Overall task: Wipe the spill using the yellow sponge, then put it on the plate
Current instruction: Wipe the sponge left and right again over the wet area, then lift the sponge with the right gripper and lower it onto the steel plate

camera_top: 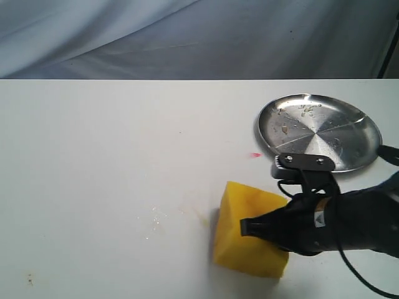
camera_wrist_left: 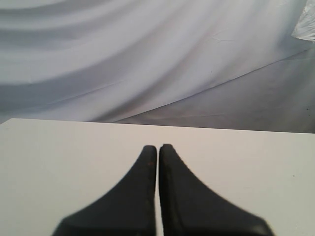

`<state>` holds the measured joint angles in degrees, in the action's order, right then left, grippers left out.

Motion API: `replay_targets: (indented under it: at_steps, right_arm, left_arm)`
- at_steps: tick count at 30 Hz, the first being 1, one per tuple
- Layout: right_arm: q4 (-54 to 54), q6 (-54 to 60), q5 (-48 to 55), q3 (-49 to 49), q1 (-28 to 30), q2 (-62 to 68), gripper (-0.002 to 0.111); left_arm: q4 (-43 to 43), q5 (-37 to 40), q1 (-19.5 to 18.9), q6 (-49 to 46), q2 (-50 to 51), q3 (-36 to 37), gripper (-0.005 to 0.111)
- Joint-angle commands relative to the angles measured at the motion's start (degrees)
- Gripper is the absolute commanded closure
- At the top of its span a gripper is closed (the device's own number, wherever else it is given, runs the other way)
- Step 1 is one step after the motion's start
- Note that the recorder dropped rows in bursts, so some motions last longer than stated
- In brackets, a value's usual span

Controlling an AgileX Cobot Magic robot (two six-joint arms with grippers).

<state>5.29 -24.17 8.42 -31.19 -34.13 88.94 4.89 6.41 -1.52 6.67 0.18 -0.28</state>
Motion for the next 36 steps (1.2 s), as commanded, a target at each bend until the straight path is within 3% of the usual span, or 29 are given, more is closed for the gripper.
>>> replay_targets:
  at_steps: [1,18,36]
  right_arm:
    - [-2.5,0.6,4.7,2.8,5.0,-4.1,0.108]
    - [-6.5,0.6,6.8,2.8,17.4,-6.1,0.108]
    - [-6.8,-0.4,-6.8,-8.4,19.9,-7.4,0.108]
  left_arm:
    - [0.1,-0.1,0.4,0.2,-0.2,0.3,0.104]
    - [0.1,-0.1,0.4,0.2,-0.2,0.3,0.104]
    - [0.1,-0.1,0.4,0.2,-0.2,0.3,0.104]
